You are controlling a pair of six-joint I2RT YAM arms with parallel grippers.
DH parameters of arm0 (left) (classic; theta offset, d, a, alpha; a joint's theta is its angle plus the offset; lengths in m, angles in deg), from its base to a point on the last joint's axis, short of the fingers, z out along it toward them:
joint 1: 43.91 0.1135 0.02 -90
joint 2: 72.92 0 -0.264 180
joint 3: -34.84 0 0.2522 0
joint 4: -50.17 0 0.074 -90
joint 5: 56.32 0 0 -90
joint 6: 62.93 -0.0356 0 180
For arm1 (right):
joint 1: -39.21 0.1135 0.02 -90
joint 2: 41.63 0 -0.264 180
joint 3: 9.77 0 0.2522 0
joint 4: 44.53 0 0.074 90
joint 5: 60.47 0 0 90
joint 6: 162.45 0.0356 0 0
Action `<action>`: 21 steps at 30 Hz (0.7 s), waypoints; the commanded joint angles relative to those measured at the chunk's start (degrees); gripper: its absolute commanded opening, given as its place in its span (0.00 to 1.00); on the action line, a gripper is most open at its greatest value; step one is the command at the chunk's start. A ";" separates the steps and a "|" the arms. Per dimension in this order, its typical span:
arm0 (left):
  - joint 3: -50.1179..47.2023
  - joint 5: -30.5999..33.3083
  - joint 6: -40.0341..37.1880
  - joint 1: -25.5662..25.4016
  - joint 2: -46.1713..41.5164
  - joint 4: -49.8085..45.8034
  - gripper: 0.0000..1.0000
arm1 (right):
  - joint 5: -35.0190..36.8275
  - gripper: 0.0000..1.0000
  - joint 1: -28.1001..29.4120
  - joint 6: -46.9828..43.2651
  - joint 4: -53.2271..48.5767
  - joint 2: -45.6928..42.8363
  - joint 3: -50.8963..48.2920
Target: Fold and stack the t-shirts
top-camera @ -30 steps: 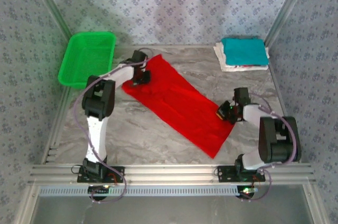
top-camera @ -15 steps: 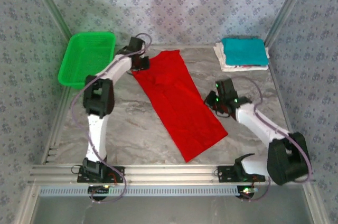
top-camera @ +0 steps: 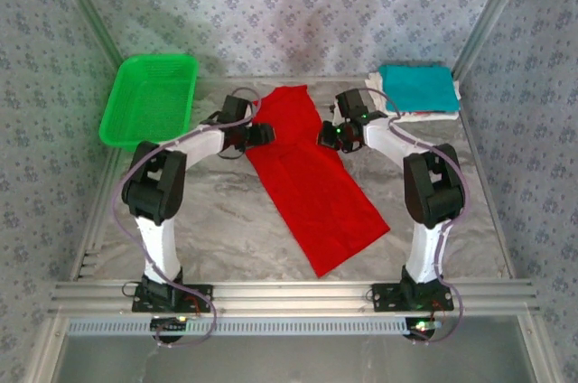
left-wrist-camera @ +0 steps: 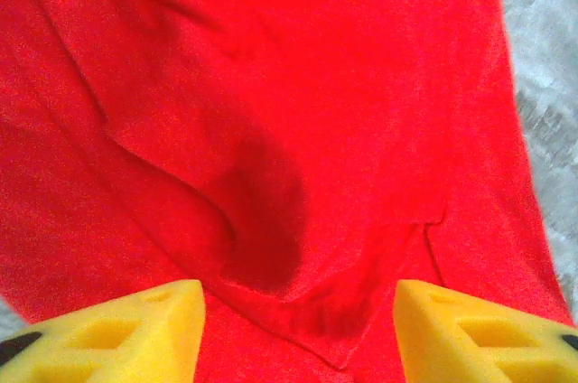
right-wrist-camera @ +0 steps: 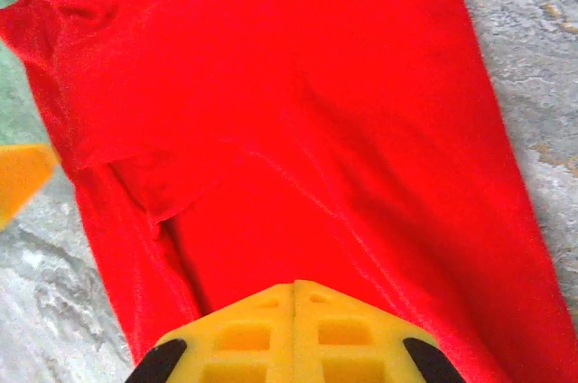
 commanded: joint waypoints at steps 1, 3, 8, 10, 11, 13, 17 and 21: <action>4.42 -1.81 1.46 0.22 3.15 -0.06 0.64 | -1.66 0.06 -0.64 -0.35 -0.42 -2.66 -1.27; 6.18 -0.96 1.23 0.01 4.93 -0.87 0.65 | -1.67 0.06 -1.09 -0.19 -0.16 -3.91 -2.80; 11.48 1.37 -0.81 0.09 8.72 -3.32 0.50 | -1.99 0.06 -2.10 -0.22 0.11 -5.82 -5.42; 13.29 2.07 -1.34 0.26 9.80 -4.49 0.40 | -2.53 0.06 -2.45 0.14 0.52 -6.31 -6.38; 14.00 2.49 -1.57 0.27 10.18 -4.89 0.32 | -2.69 0.06 -2.55 0.17 0.74 -6.58 -6.73; 15.14 2.81 -2.22 0.27 10.73 -5.67 0.16 | -2.60 0.06 -2.69 0.23 0.87 -6.98 -7.15; 16.78 3.28 -2.63 0.20 10.56 -7.71 0.00 | -2.89 0.06 -3.11 0.34 1.14 -7.17 -7.48; 22.12 8.92 -4.74 -0.88 9.45 -18.59 0.00 | -3.07 0.06 -3.52 0.41 1.12 -6.99 -7.30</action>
